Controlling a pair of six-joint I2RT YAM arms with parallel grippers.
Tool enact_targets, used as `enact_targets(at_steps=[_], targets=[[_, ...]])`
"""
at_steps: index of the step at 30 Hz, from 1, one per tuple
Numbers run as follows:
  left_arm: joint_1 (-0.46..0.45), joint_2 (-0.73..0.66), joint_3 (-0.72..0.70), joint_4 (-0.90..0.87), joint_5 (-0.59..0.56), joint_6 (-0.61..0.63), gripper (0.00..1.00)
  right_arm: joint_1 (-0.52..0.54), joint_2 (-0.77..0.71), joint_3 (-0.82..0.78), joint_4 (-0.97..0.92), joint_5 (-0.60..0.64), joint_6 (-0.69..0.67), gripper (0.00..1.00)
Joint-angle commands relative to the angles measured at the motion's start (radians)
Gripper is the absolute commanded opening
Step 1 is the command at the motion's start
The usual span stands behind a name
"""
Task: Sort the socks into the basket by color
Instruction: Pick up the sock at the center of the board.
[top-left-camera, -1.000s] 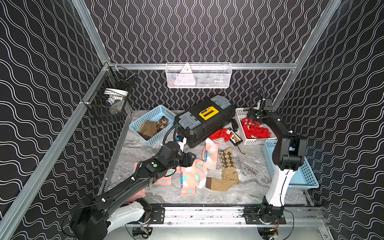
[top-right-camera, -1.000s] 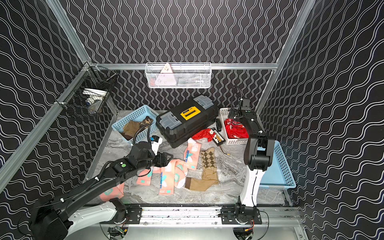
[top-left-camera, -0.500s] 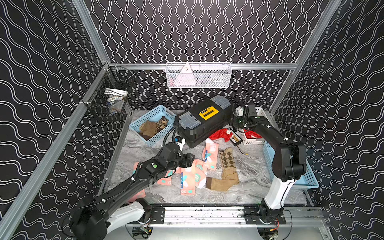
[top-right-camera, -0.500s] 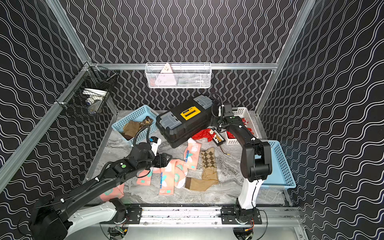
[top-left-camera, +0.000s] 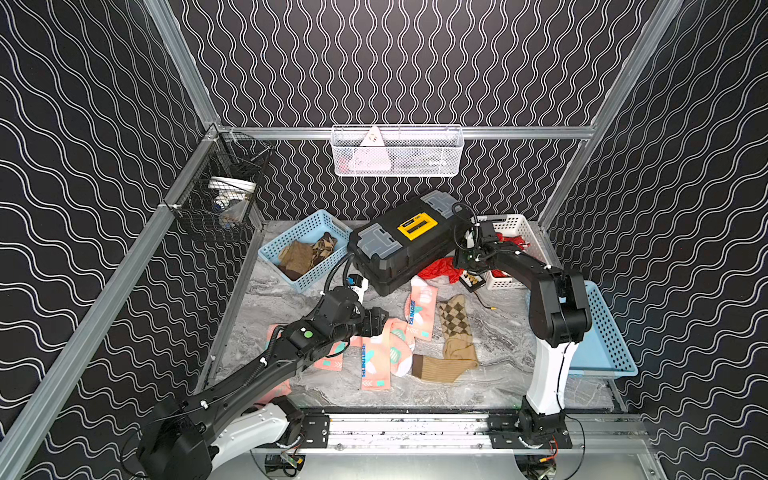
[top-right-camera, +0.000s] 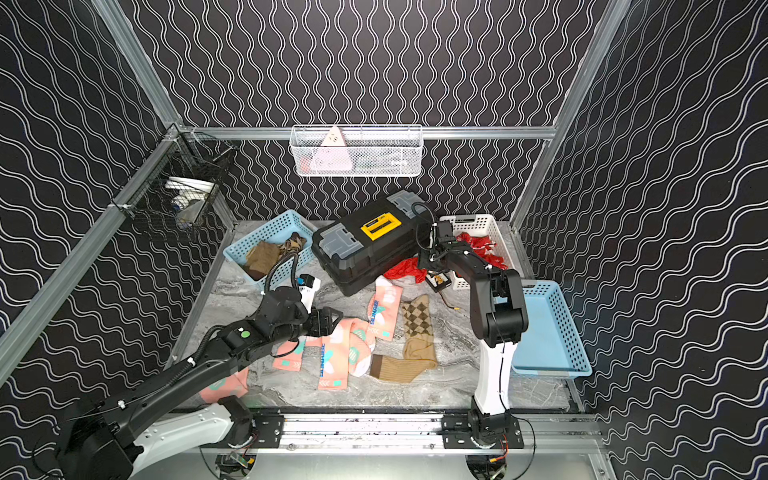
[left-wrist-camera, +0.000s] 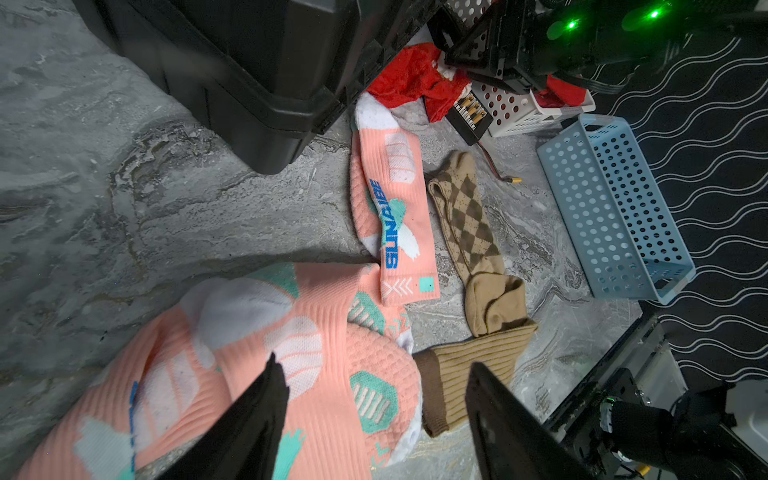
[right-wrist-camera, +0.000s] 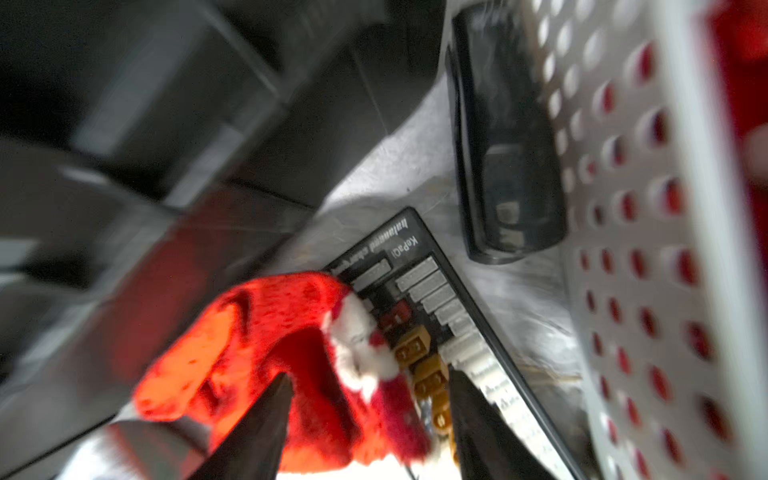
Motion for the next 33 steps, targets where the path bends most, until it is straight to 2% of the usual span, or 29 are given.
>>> enact_targets(at_steps=[1,5,10,16,33], targets=[[0.0,0.004,0.002,0.006,-0.007,-0.007,0.72,0.002,0.015,0.01,0.036,-0.004,-0.004,0.54],[-0.001,0.018,0.008,0.009,-0.005,-0.008,0.72,0.007,0.035,0.02,0.028,-0.001,-0.007,0.42],[0.0,0.023,0.009,0.014,-0.006,-0.005,0.72,0.014,0.014,0.002,0.035,0.017,-0.009,0.16],[0.0,0.028,0.005,0.027,0.002,-0.011,0.72,0.021,-0.036,-0.016,0.029,0.041,-0.013,0.0],[0.0,-0.002,-0.014,0.02,-0.016,-0.013,0.75,0.038,-0.358,-0.099,-0.032,0.011,0.03,0.0]])
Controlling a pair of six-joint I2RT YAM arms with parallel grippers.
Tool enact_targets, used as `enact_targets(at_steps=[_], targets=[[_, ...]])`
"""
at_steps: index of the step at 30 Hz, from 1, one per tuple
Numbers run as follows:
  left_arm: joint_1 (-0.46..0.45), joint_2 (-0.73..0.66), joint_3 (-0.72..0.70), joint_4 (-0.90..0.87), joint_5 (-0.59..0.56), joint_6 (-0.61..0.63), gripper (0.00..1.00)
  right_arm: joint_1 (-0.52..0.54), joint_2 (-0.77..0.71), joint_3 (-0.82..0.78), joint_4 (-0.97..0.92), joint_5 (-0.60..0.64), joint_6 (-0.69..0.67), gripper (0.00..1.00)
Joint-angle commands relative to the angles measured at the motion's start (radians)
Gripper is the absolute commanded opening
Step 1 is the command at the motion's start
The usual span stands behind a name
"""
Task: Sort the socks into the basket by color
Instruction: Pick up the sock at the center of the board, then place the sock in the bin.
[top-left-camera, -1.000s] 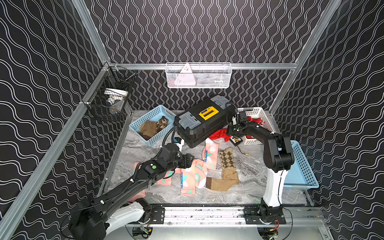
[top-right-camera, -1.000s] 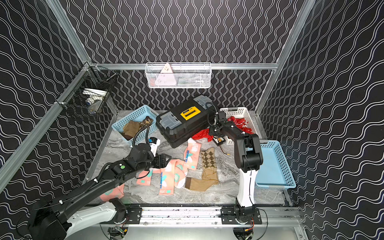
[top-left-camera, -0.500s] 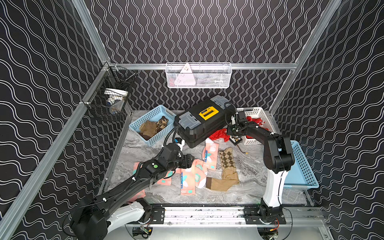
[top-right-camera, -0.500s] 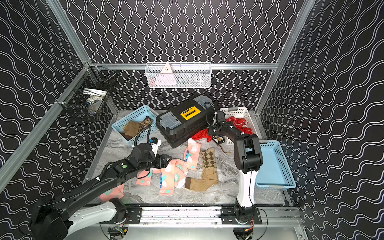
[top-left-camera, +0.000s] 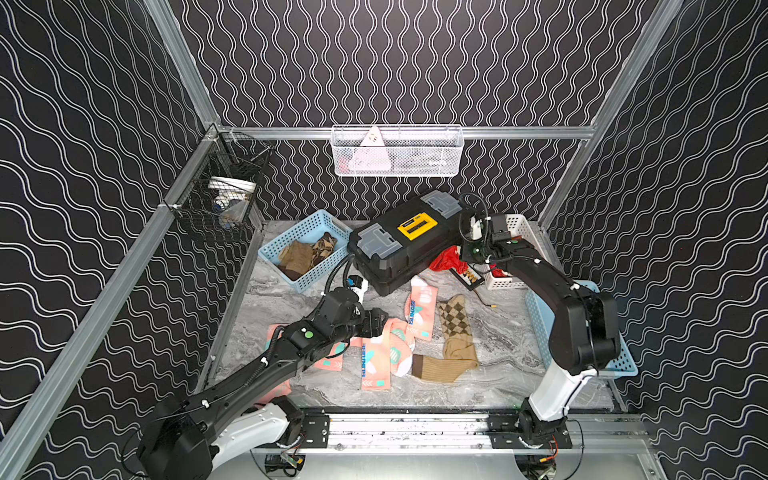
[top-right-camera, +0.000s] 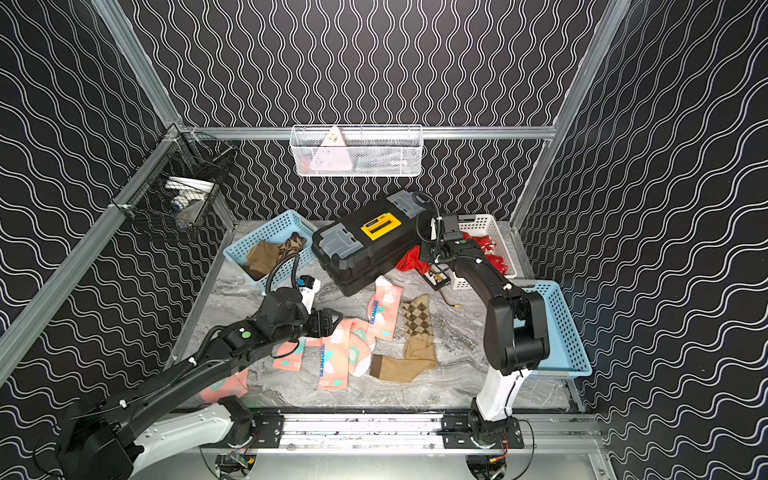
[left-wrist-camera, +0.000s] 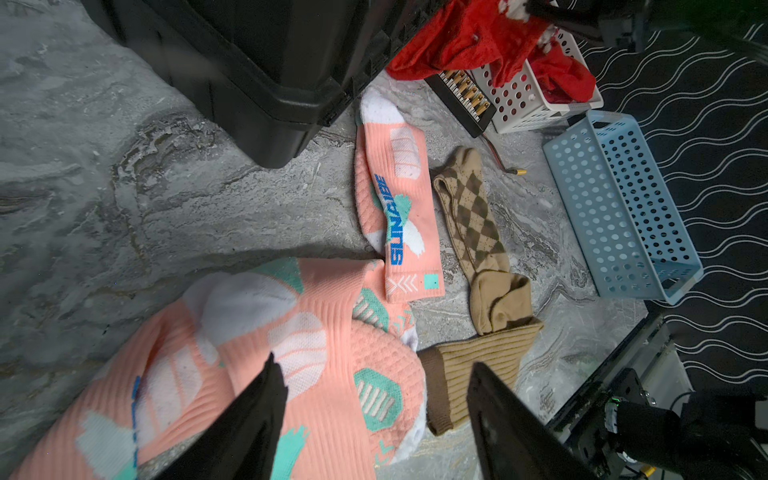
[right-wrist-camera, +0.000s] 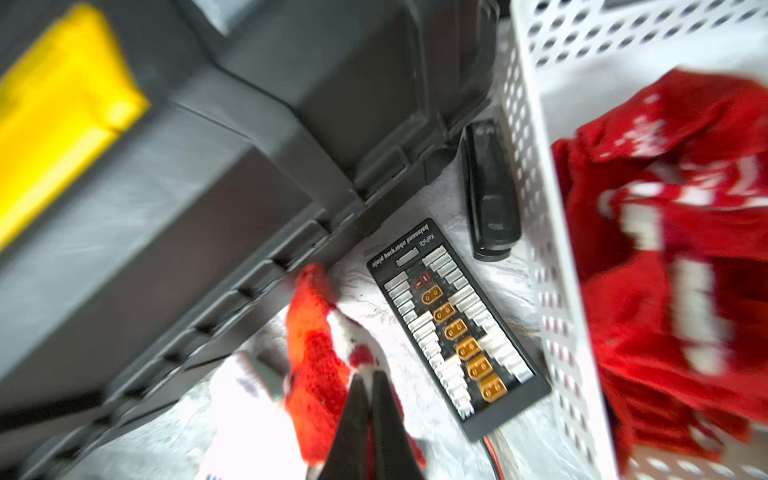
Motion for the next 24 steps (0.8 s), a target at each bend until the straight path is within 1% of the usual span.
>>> enact_targets(at_steps=[1,5,10,13,18,22,24], targets=[[0.0,-0.003,-0.003,0.014,-0.013,-0.009,0.75,0.001,-0.059,-0.005,-0.012,-0.001,0.027,0.0],[0.0,-0.006,-0.007,0.014,-0.01,-0.009,0.77,0.002,-0.111,0.027,-0.032,0.028,0.027,0.0],[-0.001,-0.013,-0.002,0.004,-0.009,-0.005,0.77,-0.012,-0.13,0.084,-0.02,0.111,0.004,0.0],[-0.001,-0.024,0.002,-0.013,-0.013,-0.001,0.77,-0.042,-0.102,0.141,-0.014,0.162,-0.014,0.0],[0.0,-0.039,0.013,-0.044,-0.021,0.007,0.78,-0.126,-0.043,0.216,0.054,0.192,-0.032,0.0],[0.0,-0.046,0.013,-0.051,-0.023,0.006,0.78,-0.196,0.045,0.284,0.069,0.171,-0.03,0.0],[0.0,-0.045,0.013,-0.05,-0.025,0.006,0.78,-0.214,0.087,0.298,0.071,0.175,-0.033,0.0]])
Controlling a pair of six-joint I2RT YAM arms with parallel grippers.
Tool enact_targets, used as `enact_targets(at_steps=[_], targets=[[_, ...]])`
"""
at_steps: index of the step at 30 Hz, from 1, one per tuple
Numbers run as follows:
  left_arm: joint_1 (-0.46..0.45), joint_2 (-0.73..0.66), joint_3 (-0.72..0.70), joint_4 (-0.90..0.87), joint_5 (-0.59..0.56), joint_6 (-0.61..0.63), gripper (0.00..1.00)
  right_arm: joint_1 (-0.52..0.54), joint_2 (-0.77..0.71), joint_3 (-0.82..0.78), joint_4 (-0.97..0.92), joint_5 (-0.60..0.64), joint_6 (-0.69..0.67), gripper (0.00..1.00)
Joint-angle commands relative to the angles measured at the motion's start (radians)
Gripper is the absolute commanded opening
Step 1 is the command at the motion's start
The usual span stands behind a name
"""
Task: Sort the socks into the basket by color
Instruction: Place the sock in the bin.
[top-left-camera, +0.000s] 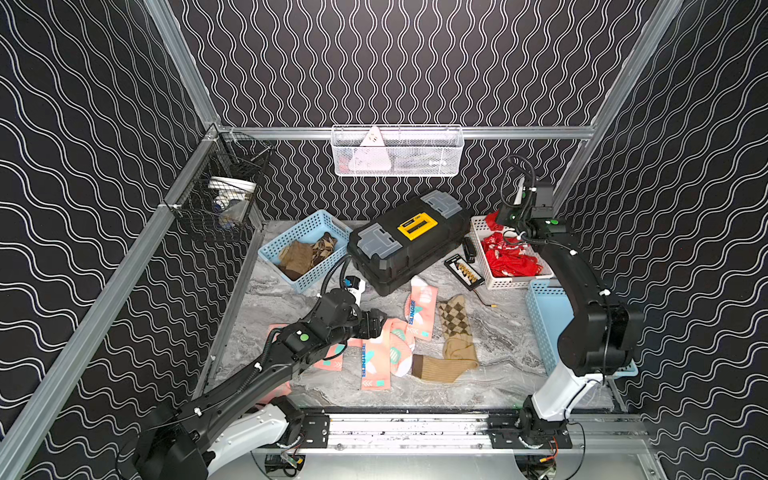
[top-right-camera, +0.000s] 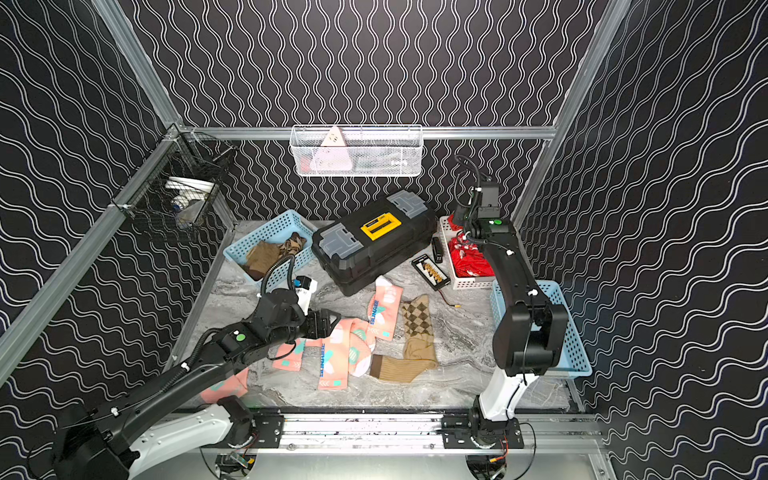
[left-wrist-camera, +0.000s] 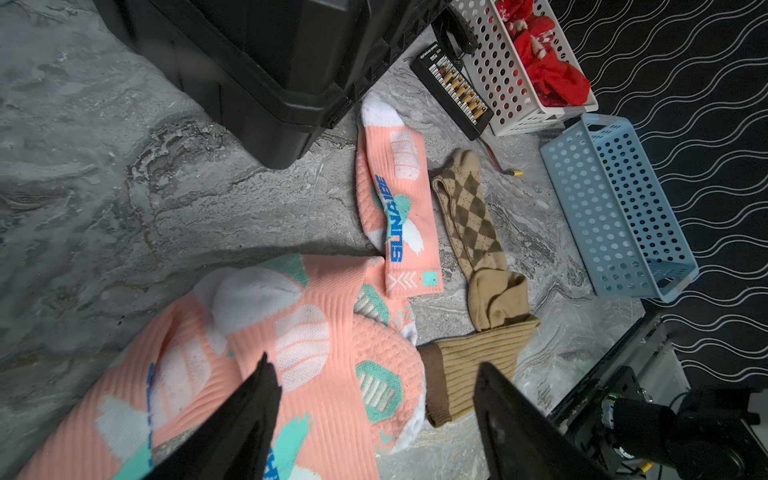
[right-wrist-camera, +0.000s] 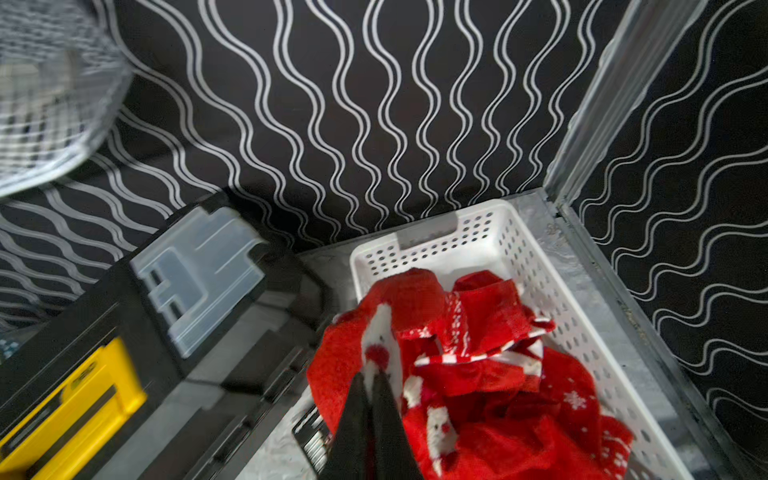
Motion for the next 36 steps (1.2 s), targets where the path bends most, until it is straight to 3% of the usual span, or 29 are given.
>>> enact_targets(at_steps=[1,13,21,24,28,31,34,36], targets=[[0.0,0.0,0.01,-0.01,-0.014,0.001,0.78,-0.026,0.058,0.02,0.029,0.004,-0.006,0.0],[0.0,0.03,0.041,-0.038,-0.025,0.02,0.78,-0.078,0.329,-0.047,0.023,-0.062,0.087,0.0],[0.0,0.033,0.03,-0.039,-0.025,0.014,0.78,-0.079,0.326,-0.052,-0.011,-0.069,0.107,0.01],[0.0,0.037,0.032,-0.035,-0.019,0.012,0.78,-0.079,0.292,-0.052,-0.023,-0.073,0.109,0.14],[-0.001,0.042,0.036,-0.031,-0.014,0.018,0.78,-0.077,0.241,-0.049,-0.048,-0.075,0.11,0.49],[-0.002,0.044,0.038,-0.029,-0.009,0.021,0.78,-0.076,0.186,-0.057,-0.062,-0.079,0.118,0.67],[-0.007,0.052,0.037,-0.027,-0.007,0.021,0.78,-0.069,0.136,-0.072,-0.076,-0.088,0.13,0.83],[-0.013,0.061,0.037,-0.031,-0.01,0.02,0.78,-0.051,0.099,-0.089,-0.084,-0.089,0.132,0.85]])
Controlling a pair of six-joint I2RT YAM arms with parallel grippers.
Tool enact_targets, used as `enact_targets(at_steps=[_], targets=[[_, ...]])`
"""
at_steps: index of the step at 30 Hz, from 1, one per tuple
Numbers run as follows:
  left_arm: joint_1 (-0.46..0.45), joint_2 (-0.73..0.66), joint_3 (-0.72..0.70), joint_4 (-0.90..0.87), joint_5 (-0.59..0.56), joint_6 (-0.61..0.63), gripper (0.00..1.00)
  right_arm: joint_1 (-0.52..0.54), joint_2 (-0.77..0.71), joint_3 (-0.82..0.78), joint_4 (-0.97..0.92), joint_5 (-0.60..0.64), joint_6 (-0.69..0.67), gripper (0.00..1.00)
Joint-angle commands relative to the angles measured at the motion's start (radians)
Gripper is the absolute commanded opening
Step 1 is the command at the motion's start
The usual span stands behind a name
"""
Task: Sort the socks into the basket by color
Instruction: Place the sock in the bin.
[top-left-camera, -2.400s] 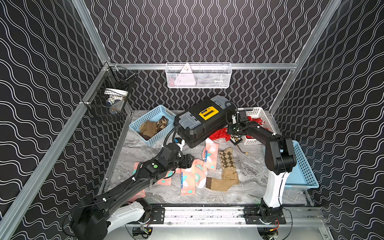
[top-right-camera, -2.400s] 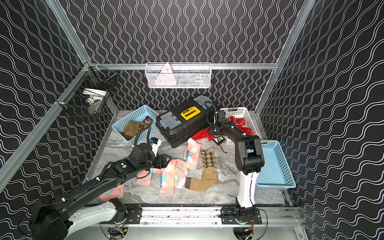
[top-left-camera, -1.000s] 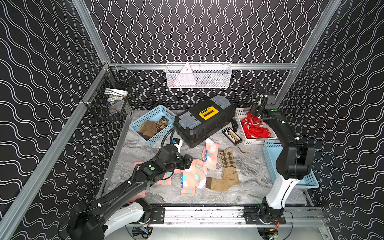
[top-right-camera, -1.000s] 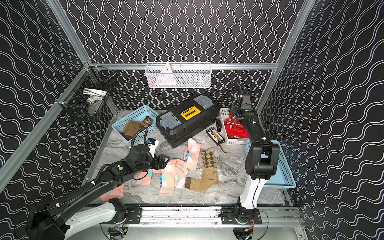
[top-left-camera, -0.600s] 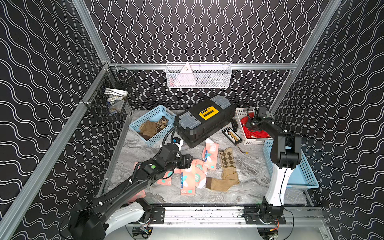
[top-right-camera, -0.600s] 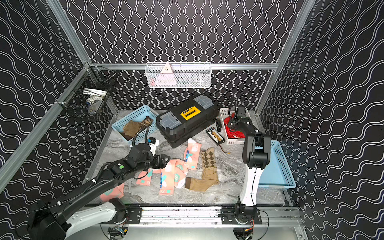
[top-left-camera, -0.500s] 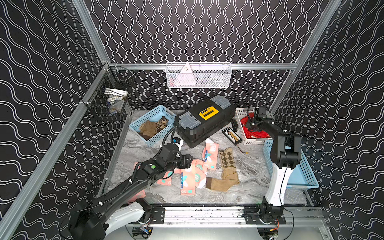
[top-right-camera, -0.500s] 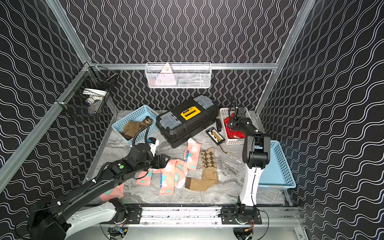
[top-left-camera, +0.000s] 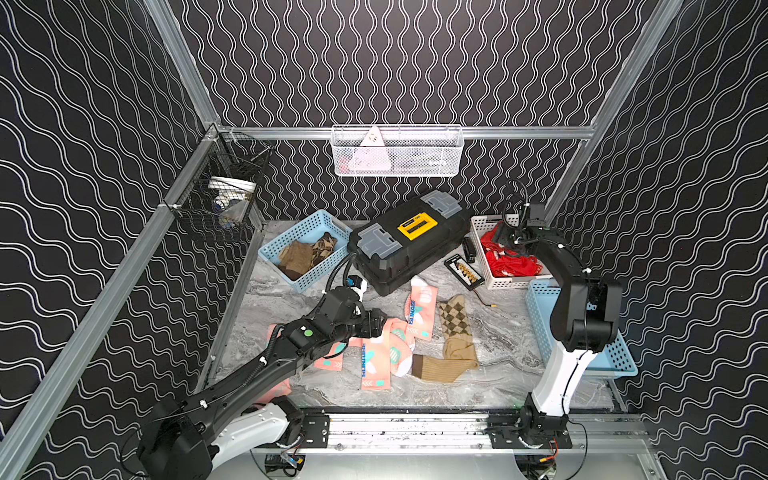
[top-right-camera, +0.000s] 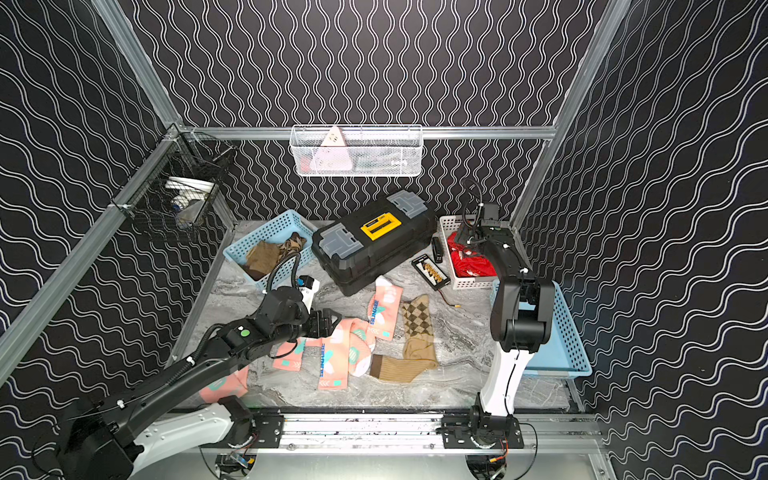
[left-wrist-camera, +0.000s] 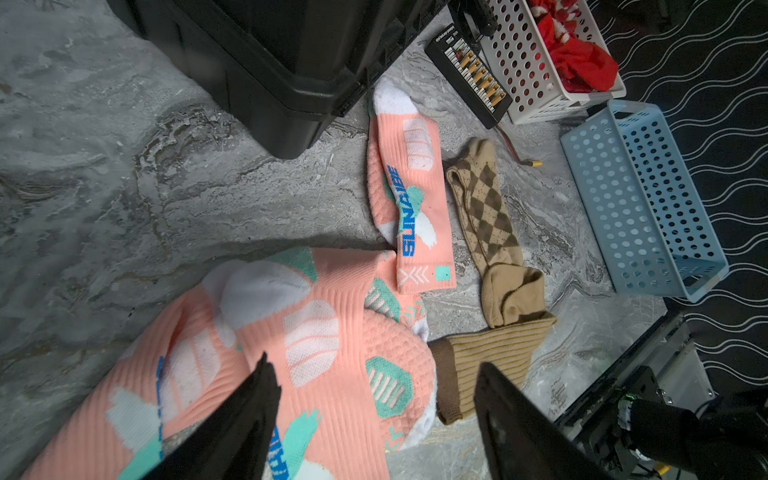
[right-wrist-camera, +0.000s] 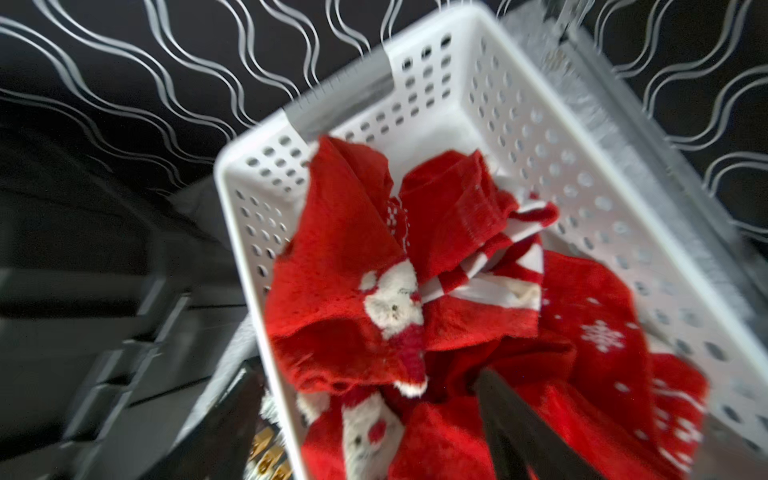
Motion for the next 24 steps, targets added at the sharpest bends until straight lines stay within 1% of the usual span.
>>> enact_targets(at_steps=[1,6,8,18,24], targets=[[-0.011,0.013,0.009,0.002,-0.003,0.012,0.78,0.03,-0.058,-0.027,-0.036,-0.008,0.025,0.89],[-0.035,0.023,0.006,0.0,-0.017,0.011,0.79,0.101,-0.155,-0.09,-0.058,0.007,0.036,0.92],[-0.044,0.023,0.006,-0.002,-0.026,0.012,0.78,0.136,-0.197,-0.124,-0.064,0.017,0.045,0.95],[-0.063,0.02,-0.008,-0.001,-0.043,0.017,0.78,0.335,-0.398,-0.318,-0.097,0.032,0.064,0.95],[-0.067,0.012,-0.023,-0.001,-0.051,0.012,0.78,0.46,-0.472,-0.437,-0.125,0.038,0.069,0.94]])
